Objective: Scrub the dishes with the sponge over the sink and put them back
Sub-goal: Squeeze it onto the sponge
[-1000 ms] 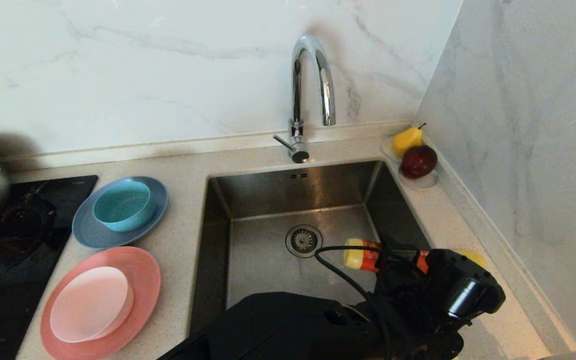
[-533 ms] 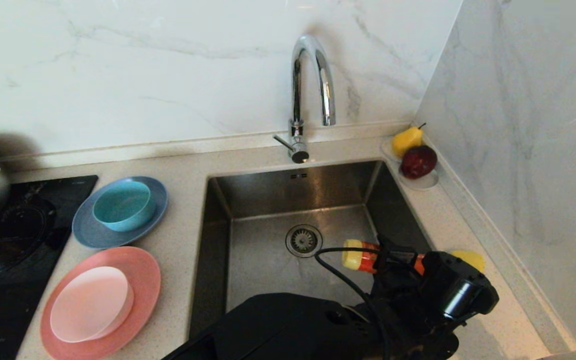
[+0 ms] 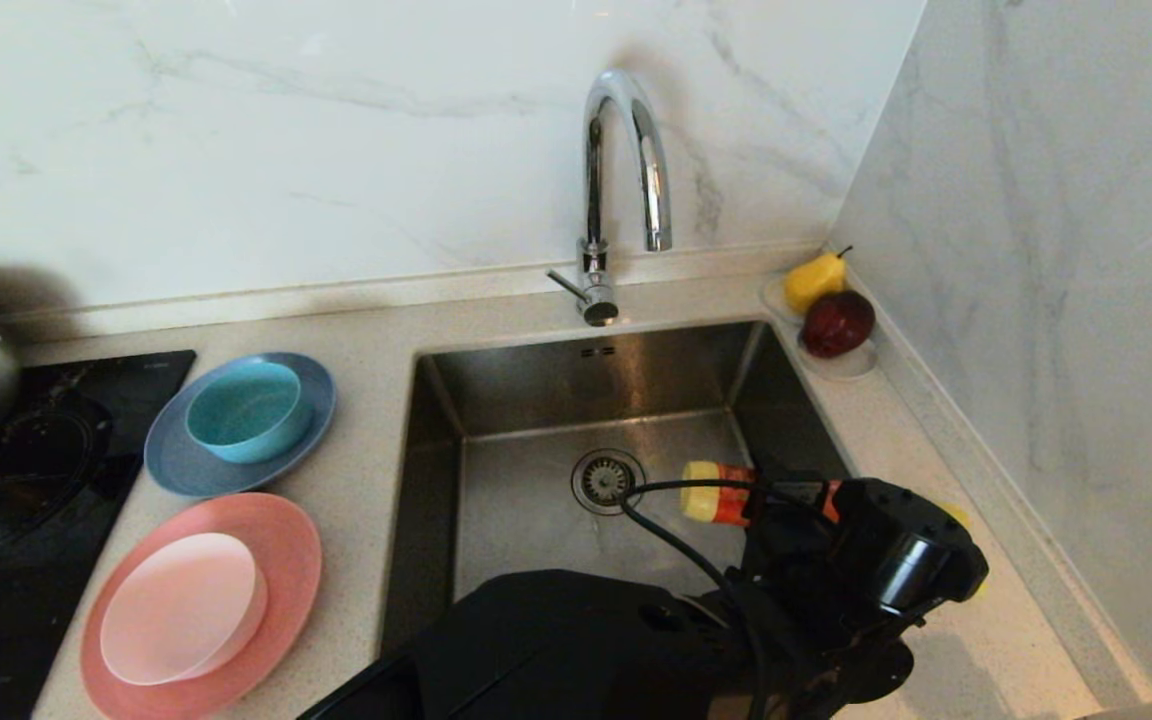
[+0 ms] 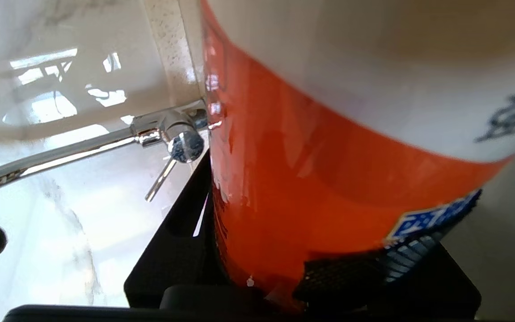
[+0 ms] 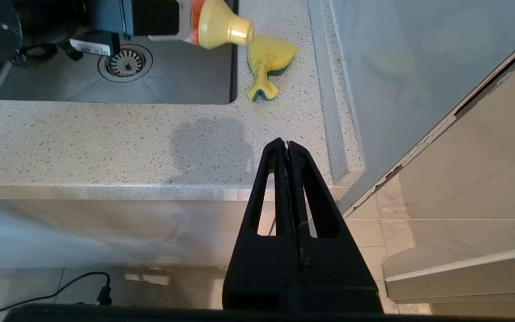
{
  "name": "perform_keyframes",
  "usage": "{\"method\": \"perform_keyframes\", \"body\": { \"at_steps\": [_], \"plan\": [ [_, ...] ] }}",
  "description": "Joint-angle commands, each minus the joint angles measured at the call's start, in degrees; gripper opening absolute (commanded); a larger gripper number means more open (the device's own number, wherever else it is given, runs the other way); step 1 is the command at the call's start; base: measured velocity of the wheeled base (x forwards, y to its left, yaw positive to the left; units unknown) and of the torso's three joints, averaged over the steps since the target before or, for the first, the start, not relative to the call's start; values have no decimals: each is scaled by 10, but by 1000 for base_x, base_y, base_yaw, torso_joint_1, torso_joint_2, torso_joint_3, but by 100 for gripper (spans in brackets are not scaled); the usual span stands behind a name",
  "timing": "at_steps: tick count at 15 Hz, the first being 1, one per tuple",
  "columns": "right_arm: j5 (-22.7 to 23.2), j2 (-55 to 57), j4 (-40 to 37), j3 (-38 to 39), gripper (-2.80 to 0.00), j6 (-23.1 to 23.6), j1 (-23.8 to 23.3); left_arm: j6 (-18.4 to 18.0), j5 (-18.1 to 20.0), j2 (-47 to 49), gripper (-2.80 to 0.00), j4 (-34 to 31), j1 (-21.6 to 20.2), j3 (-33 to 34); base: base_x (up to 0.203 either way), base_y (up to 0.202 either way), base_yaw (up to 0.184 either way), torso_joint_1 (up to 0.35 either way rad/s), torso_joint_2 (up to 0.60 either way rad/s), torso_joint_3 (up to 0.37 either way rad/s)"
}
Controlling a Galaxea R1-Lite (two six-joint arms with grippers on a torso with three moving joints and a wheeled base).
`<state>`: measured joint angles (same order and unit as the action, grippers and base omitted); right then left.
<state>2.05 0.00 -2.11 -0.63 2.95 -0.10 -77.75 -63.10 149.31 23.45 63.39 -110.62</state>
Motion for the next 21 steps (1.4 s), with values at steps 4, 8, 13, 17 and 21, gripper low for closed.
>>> {"method": "perform_keyframes", "body": {
  "at_steps": [4, 8, 13, 17, 21],
  "plan": [
    [0, 1, 0, 0, -280, 0, 0, -15, -4, -9, -280, 1, -7, 0, 0, 0, 0, 0, 0, 0],
    [1, 1, 0, -1, -280, 0, 0, -25, -4, -8, -280, 1, -10, 0, 0, 0, 0, 0, 0, 0],
    [1, 0, 0, 0, -280, 0, 0, -50, -4, -3, -280, 0, -9, 0, 0, 0, 0, 0, 0, 0],
    [1, 0, 0, -1, -280, 0, 0, -45, -2, 2, -280, 19, -9, 0, 0, 0, 0, 0, 0, 0],
    [0, 0, 0, 0, -280, 0, 0, -37, 4, 15, -280, 57, -9, -7, 0, 0, 0, 0, 0, 0]
  ]
}}
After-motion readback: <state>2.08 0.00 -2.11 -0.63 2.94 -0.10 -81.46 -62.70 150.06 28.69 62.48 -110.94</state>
